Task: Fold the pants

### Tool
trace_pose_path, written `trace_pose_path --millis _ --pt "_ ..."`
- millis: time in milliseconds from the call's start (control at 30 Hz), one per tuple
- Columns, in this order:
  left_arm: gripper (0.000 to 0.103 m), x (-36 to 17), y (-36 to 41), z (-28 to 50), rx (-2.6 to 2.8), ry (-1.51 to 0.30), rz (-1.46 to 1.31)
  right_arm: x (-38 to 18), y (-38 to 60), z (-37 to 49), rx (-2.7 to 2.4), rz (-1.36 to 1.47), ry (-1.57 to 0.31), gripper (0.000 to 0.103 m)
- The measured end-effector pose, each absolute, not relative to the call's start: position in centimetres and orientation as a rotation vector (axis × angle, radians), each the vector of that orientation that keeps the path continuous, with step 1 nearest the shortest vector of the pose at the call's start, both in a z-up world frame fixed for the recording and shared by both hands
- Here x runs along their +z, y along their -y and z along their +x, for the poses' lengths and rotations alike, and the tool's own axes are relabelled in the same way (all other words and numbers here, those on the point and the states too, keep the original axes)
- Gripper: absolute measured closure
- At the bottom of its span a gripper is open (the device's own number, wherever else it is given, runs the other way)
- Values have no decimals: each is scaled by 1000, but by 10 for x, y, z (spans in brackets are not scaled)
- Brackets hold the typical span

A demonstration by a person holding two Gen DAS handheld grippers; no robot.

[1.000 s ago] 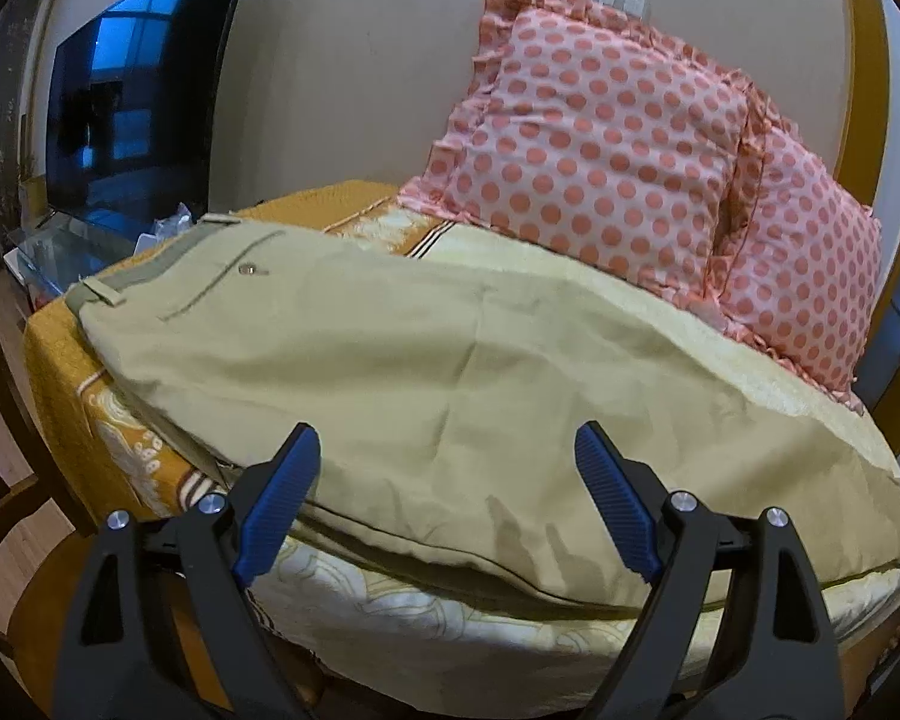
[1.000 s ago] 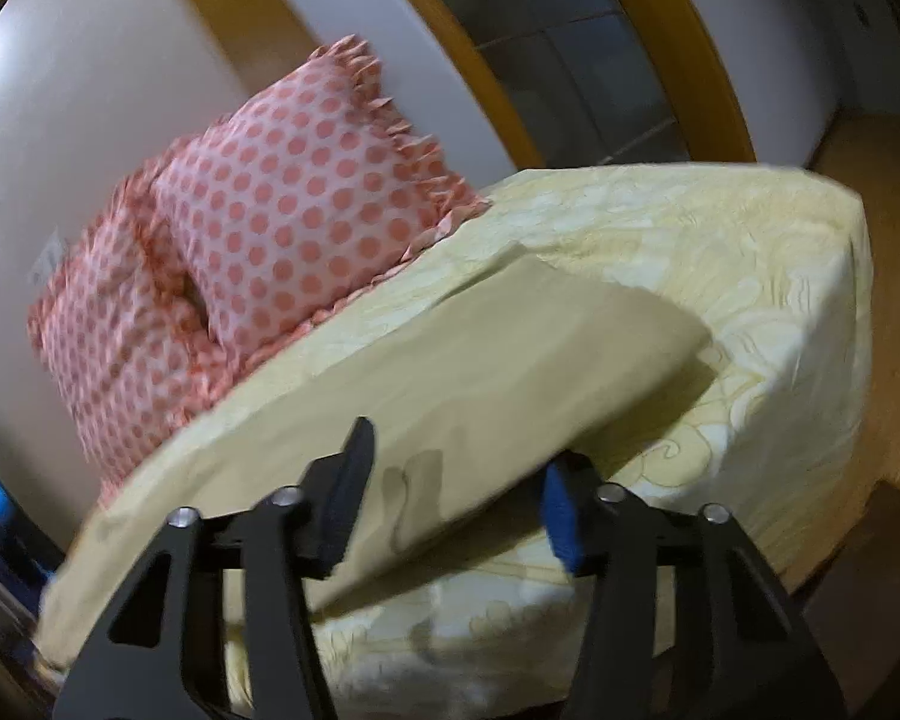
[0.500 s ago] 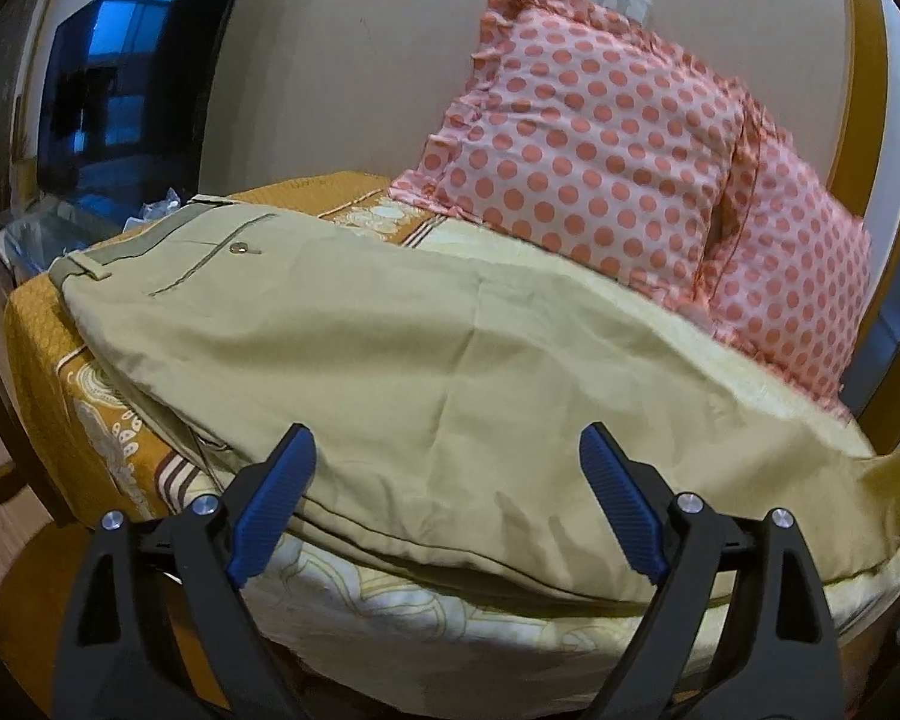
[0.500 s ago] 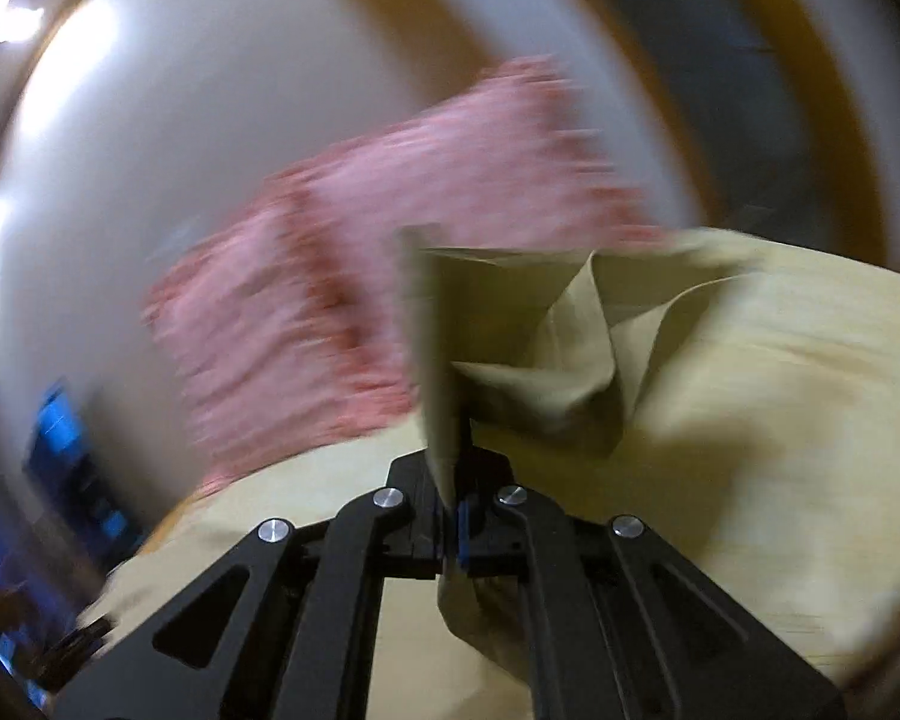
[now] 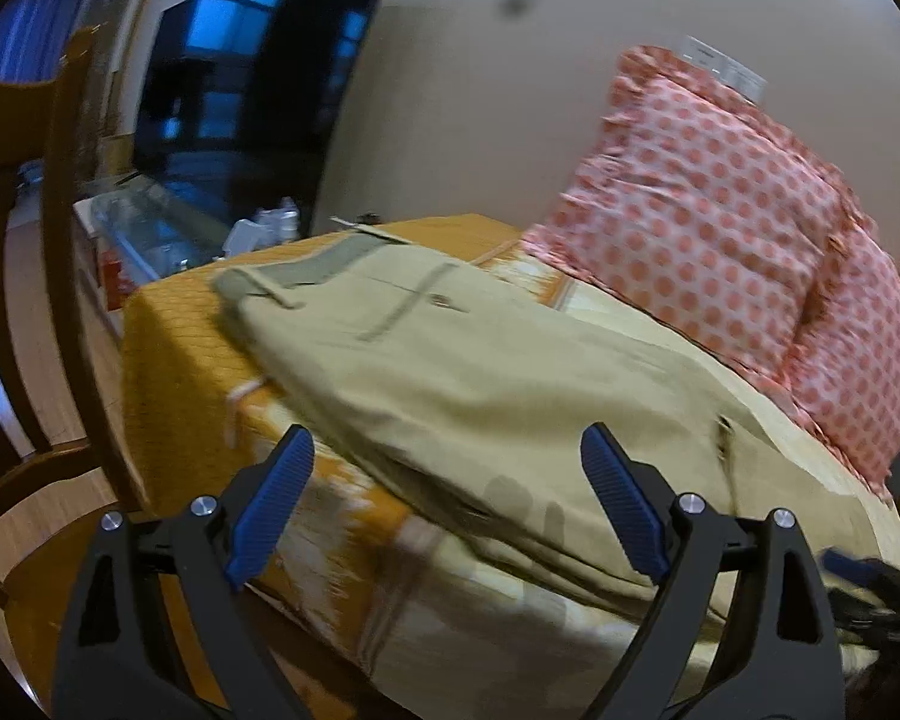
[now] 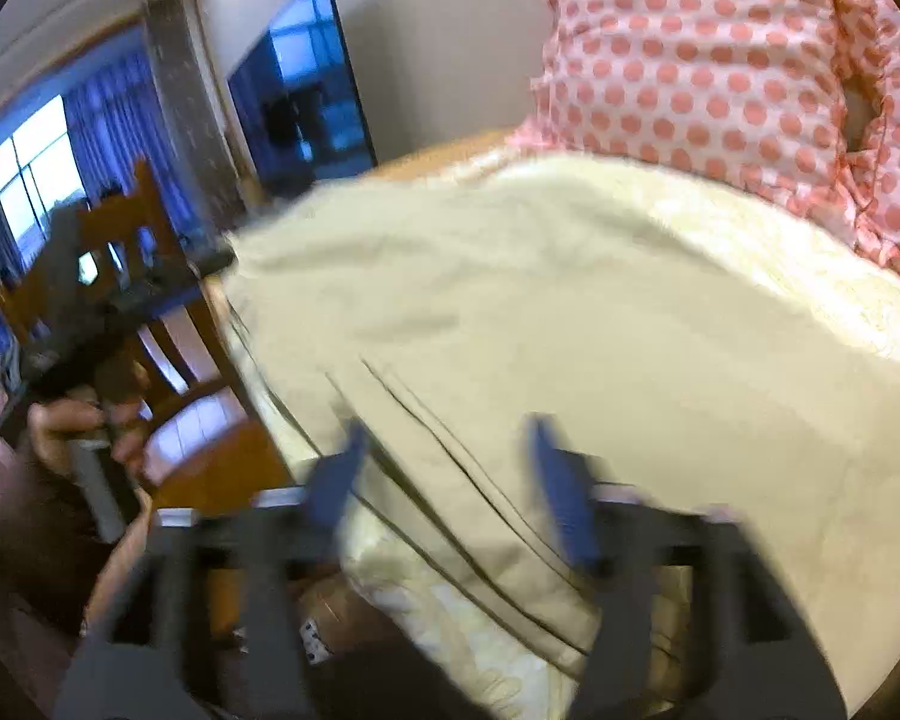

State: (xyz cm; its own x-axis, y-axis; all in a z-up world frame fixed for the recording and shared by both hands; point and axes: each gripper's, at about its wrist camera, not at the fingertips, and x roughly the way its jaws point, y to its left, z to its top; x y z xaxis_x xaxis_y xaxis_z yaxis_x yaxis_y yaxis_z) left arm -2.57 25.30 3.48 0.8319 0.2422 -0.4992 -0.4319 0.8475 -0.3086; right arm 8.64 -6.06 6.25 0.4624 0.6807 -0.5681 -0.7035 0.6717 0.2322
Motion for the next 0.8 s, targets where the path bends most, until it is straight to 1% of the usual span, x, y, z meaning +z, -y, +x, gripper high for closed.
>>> trace_pose_path --millis 67,100,133,200,233,300,367,433,633,700,800 --pt "13 34 -263 -26 389 -452 -438 74 66 89 805 -12 -603 28" --pt "13 33 -267 -25 400 -450 -442 74 68 93 764 -11 -593 30" --pt "13 32 -270 -25 408 -446 -445 71 66 100 702 -23 -609 36" --pt "13 31 -275 -23 422 -443 -453 55 53 116 603 -88 -706 39" --pt "13 30 -278 -22 424 -446 -455 40 41 124 584 -147 -795 39" --pt "13 27 -283 -18 429 -459 -459 30 35 114 591 -197 -771 38" --pt "13 25 -286 -14 422 -470 -465 28 36 114 597 -170 -785 37" --pt "13 22 -290 -8 410 -486 -476 27 39 110 621 -142 -781 32" --pt "10 19 -294 0 374 -483 -509 28 34 109 627 -149 -774 26" --pt "10 19 -295 -1 339 -481 -552 29 33 110 627 -149 -774 26" --pt "10 20 -295 -8 229 -463 -699 30 34 110 630 -148 -774 25"
